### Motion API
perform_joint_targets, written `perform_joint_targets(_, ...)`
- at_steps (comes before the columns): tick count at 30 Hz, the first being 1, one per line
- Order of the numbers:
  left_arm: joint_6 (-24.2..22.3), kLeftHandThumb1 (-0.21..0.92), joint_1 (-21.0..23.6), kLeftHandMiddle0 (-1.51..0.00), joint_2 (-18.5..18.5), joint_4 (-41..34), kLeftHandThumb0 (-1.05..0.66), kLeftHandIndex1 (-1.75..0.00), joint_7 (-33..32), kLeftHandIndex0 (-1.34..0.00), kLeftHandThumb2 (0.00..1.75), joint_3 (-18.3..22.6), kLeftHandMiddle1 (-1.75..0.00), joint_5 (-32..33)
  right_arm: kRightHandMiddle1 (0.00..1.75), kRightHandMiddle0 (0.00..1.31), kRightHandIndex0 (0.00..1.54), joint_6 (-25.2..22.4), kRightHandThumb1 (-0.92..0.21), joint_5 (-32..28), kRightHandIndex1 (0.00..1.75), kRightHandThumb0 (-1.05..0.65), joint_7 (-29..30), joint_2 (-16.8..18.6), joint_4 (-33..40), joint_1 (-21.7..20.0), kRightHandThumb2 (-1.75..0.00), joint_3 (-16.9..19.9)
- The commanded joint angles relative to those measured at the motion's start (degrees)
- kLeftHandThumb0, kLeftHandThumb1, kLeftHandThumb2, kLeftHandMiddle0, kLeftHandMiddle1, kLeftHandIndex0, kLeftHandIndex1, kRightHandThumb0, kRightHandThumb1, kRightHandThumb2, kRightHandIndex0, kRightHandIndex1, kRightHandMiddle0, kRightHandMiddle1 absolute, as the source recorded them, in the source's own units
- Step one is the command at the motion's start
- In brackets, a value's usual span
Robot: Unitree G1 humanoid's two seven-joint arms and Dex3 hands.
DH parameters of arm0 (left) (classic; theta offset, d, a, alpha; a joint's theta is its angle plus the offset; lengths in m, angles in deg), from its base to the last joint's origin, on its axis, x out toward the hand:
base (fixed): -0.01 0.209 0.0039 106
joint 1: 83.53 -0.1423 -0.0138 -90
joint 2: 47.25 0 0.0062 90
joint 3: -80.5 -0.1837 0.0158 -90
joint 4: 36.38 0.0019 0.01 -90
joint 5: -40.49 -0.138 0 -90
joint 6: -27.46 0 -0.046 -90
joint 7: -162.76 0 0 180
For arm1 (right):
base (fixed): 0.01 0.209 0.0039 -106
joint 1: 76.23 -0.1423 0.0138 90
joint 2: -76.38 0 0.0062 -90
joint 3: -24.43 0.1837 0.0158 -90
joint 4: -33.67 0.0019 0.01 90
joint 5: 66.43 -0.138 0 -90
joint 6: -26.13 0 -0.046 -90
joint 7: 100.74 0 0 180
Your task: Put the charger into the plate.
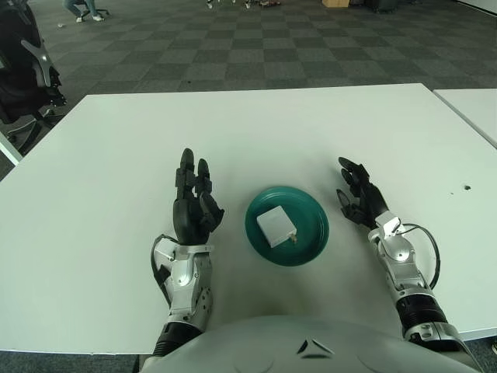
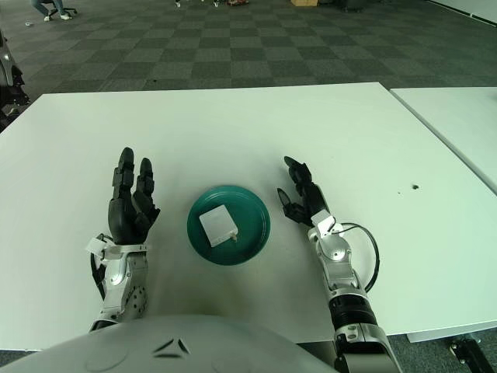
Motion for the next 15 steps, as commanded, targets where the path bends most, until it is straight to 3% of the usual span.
perform_joint_targets(1, -5.05, 0.92, -2.89, -0.07, -1.66, -1.43, -1.03, -0.31, -1.91, 0.00, 0.96, 1.85, 0.00, -6.11, 0.44, 0.00, 0.15, 1.49, -0.92, 1.07, 0.00, -0.74, 0.52, 8.68, -15.57, 7.52, -0.62, -4.27)
perform_joint_targets(11, -8.51, 0.92, -4.64, -0.05, -1.52, -1.68, -0.98, -0.28, -5.02, 0.00, 1.03, 2.84, 0.00, -14.28, 0.42, 0.00, 0.14, 2.60, -0.92, 1.39, 0.00, -0.74, 0.27, 8.94, -17.73, 5.71, -0.62, -4.50)
perform_joint_targets(14, -6.65, 0.92, -3.69, -0.06, -1.69, 2.82, -0.97, -0.33, -7.99, 0.00, 1.02, 3.67, -0.01, -19.70, 0.42, 0.00, 0.14, 2.89, -0.92, 1.98, 0.00, -0.74, 0.66, 8.77, -18.13, 5.27, -0.62, -4.74)
perform_joint_targets(15, -4.49, 0.92, -2.46, -0.07, -2.68, 7.91, -0.96, -0.34, -9.98, 0.00, 1.02, 4.42, -0.01, -22.37, 0.42, 0.00, 0.14, 2.94, -0.92, 2.18, 0.00, -0.74, 0.85, 8.74, -18.00, 5.11, -0.62, -4.86)
